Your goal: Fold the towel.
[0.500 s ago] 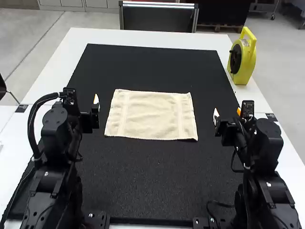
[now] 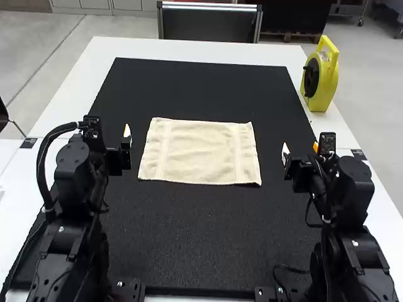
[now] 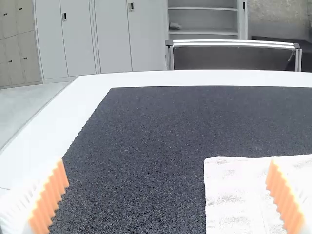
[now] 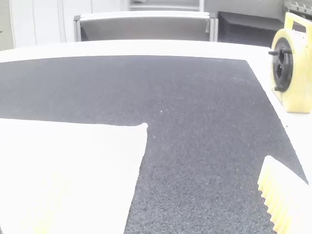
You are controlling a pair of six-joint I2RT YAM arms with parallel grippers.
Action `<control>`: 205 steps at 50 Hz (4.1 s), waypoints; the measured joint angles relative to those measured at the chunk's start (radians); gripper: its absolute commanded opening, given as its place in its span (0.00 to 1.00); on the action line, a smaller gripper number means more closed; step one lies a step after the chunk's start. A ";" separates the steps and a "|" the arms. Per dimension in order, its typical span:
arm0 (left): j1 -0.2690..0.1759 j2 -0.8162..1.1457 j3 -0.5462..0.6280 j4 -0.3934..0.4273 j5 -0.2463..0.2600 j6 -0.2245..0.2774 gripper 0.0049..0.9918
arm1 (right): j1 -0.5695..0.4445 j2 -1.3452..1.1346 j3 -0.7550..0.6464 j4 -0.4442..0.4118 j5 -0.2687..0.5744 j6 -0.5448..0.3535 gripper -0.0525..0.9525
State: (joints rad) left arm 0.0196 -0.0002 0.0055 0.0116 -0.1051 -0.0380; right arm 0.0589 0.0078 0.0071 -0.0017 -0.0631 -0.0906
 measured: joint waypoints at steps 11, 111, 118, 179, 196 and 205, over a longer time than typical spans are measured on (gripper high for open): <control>0.000 0.000 0.000 0.000 0.000 0.000 0.97 | 0.000 0.000 0.000 0.000 0.000 0.000 0.95; 0.007 0.584 0.399 0.157 -0.048 0.023 0.92 | -0.254 0.790 0.484 0.339 -0.129 0.110 0.95; 0.024 0.758 0.399 0.188 -0.053 -0.001 0.91 | -0.254 0.876 0.477 0.325 -0.149 0.170 0.96; 0.230 1.426 0.530 0.293 0.280 0.089 0.94 | -0.161 1.419 0.570 0.368 -0.289 0.027 0.95; 0.229 1.575 0.671 0.308 0.389 0.075 0.94 | -0.042 1.559 0.570 0.455 -0.269 0.034 0.95; 0.226 1.610 0.678 0.327 0.417 0.083 0.93 | -0.023 1.617 0.583 0.500 -0.253 0.039 0.95</control>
State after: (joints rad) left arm 0.2455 1.6100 0.6838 0.3382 0.3115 0.0448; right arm 0.0364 1.6253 0.5903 0.4980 -0.3164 -0.0521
